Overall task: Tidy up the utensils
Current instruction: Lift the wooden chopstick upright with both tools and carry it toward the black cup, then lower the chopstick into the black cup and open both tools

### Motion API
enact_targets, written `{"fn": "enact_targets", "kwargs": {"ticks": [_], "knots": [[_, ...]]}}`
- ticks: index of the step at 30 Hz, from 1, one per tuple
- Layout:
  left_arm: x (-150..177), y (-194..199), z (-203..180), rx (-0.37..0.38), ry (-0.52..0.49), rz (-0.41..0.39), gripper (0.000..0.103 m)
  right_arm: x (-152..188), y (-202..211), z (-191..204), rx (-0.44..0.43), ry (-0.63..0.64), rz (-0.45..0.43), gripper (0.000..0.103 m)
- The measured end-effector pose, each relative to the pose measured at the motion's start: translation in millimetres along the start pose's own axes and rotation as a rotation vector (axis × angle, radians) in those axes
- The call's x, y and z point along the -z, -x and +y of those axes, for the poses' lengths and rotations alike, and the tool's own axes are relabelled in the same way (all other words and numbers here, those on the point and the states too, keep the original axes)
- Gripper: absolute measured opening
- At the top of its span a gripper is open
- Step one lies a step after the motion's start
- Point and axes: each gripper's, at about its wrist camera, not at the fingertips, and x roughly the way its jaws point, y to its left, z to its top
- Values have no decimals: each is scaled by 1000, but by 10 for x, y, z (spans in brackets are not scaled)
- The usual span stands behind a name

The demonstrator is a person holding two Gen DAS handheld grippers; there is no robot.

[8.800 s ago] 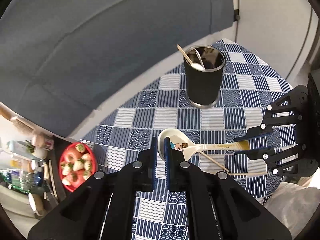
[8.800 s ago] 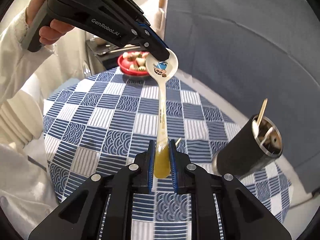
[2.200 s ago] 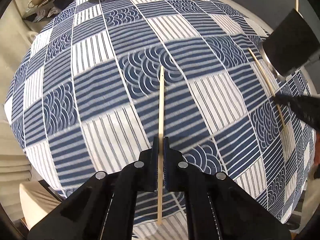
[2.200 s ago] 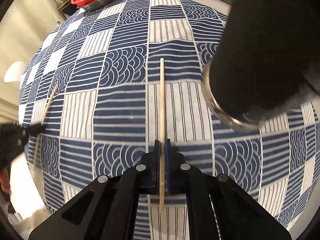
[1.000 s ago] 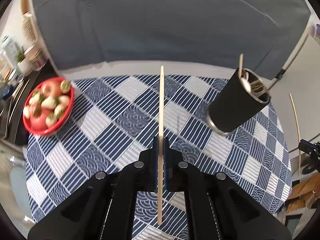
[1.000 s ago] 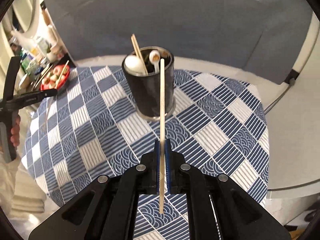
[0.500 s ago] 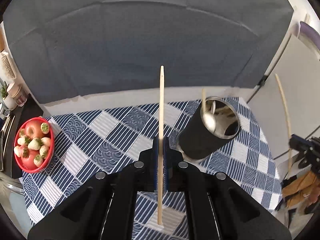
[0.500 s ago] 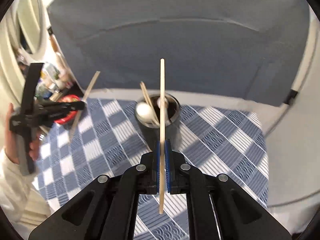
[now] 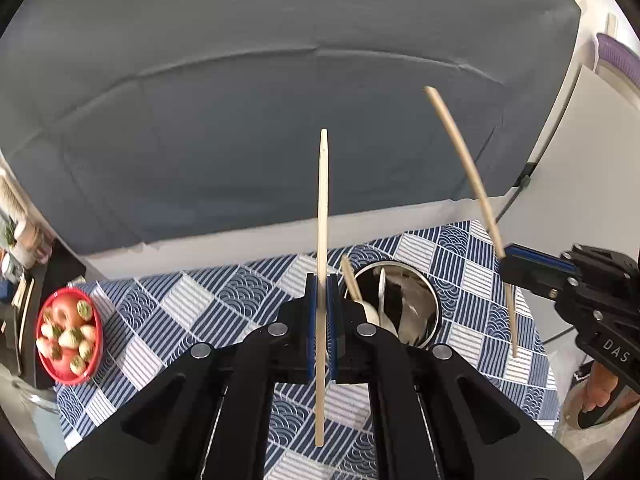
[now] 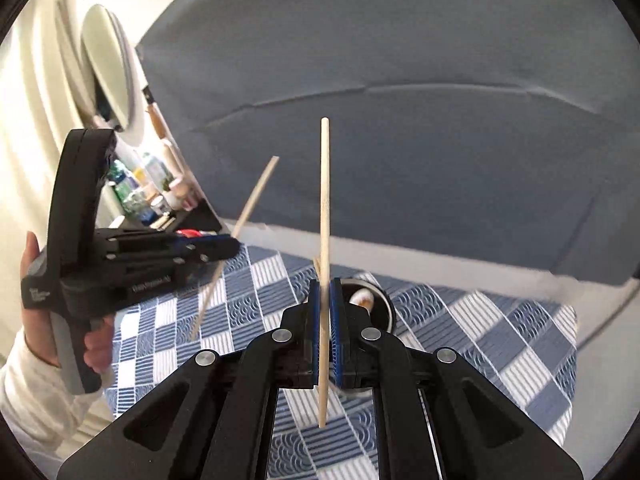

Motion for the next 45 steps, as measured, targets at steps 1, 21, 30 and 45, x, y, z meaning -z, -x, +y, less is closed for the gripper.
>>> {"fn": "enact_targets", "kwargs": {"ticks": [1,21,30,45], "knots": [[-18,-23,-28,-6,-6,-2,5,-12,-31,-32,-10,2,-5,5],[54,-499,46,248,131,-248,5,259,-517,-677,-334,-22,-318,5],[349,-712,74,367,163,-323,5,447,-741,-768,-363,-7,-335,5],[681,-599,-21,349,100,-307,5,536,-760,-552,-244,140,-177,5]]}}
